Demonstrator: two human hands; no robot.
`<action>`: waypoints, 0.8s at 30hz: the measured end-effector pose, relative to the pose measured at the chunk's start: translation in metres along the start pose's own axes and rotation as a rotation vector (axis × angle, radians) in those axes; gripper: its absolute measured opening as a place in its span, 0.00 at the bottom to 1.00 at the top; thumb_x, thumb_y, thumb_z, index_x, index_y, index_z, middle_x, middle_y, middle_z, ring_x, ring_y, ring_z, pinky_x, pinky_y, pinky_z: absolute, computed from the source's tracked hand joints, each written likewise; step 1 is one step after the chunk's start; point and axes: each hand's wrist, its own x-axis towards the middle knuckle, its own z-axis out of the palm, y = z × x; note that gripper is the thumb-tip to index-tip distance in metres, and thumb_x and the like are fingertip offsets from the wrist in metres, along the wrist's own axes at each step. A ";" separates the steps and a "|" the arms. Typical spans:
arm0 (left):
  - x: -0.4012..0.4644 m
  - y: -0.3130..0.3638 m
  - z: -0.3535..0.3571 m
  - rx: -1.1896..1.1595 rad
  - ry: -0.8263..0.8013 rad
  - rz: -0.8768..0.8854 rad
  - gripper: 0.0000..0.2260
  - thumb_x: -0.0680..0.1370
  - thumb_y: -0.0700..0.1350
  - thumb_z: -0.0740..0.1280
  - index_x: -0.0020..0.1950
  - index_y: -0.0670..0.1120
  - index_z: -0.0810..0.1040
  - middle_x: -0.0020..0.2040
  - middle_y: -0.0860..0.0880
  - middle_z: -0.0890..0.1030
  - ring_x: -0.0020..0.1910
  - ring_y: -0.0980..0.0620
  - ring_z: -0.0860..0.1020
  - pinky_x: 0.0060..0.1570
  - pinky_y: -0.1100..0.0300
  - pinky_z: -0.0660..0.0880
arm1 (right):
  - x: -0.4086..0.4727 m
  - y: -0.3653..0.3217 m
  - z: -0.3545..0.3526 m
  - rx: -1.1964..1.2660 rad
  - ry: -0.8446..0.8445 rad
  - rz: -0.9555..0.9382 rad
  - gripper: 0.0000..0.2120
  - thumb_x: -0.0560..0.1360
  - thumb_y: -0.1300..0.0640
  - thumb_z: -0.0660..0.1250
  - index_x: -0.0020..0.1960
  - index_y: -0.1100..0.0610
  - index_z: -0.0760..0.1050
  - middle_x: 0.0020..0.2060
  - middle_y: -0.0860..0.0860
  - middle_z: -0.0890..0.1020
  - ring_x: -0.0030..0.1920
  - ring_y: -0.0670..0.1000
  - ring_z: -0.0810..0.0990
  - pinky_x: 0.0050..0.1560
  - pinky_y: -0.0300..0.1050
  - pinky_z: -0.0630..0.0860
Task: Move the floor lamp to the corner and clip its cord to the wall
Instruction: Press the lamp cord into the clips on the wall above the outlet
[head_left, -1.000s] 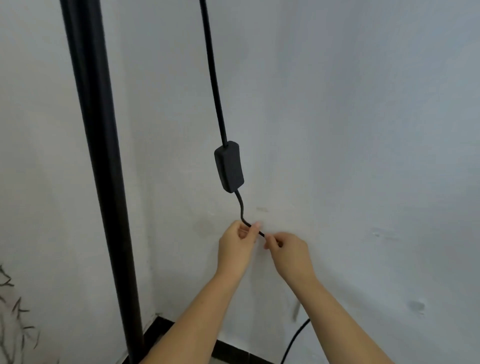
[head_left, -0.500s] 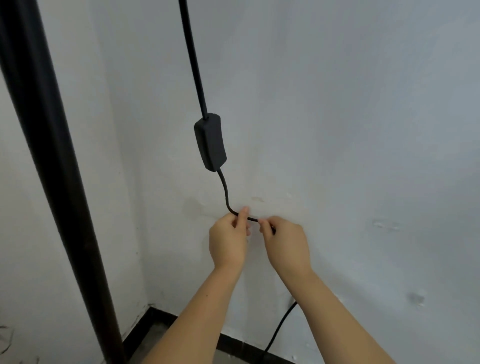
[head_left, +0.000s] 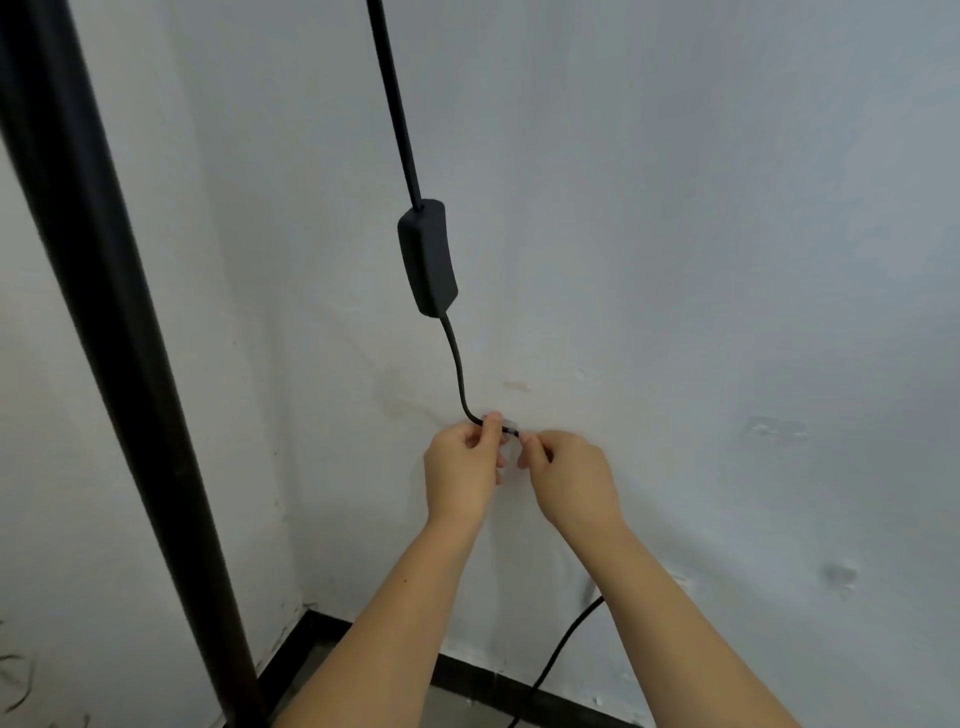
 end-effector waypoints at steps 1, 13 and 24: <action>0.000 0.000 0.000 -0.012 -0.013 0.002 0.15 0.78 0.49 0.63 0.33 0.48 0.80 0.22 0.53 0.77 0.21 0.55 0.74 0.29 0.60 0.74 | -0.002 0.001 0.002 0.038 -0.032 0.009 0.18 0.80 0.50 0.55 0.38 0.55 0.78 0.27 0.46 0.74 0.29 0.48 0.72 0.33 0.44 0.68; -0.001 -0.002 0.019 -0.243 -0.035 -0.162 0.15 0.80 0.46 0.60 0.36 0.43 0.76 0.24 0.47 0.75 0.19 0.54 0.72 0.20 0.66 0.72 | -0.046 0.093 -0.115 0.440 -0.144 0.226 0.13 0.76 0.52 0.66 0.35 0.51 0.81 0.19 0.41 0.64 0.20 0.42 0.60 0.21 0.31 0.58; -0.011 -0.001 0.025 -0.324 0.013 -0.156 0.14 0.80 0.48 0.61 0.37 0.43 0.75 0.30 0.45 0.74 0.23 0.53 0.73 0.24 0.64 0.75 | -0.043 0.093 -0.195 0.216 0.293 0.041 0.09 0.74 0.53 0.68 0.35 0.47 0.80 0.35 0.46 0.84 0.35 0.38 0.77 0.36 0.27 0.69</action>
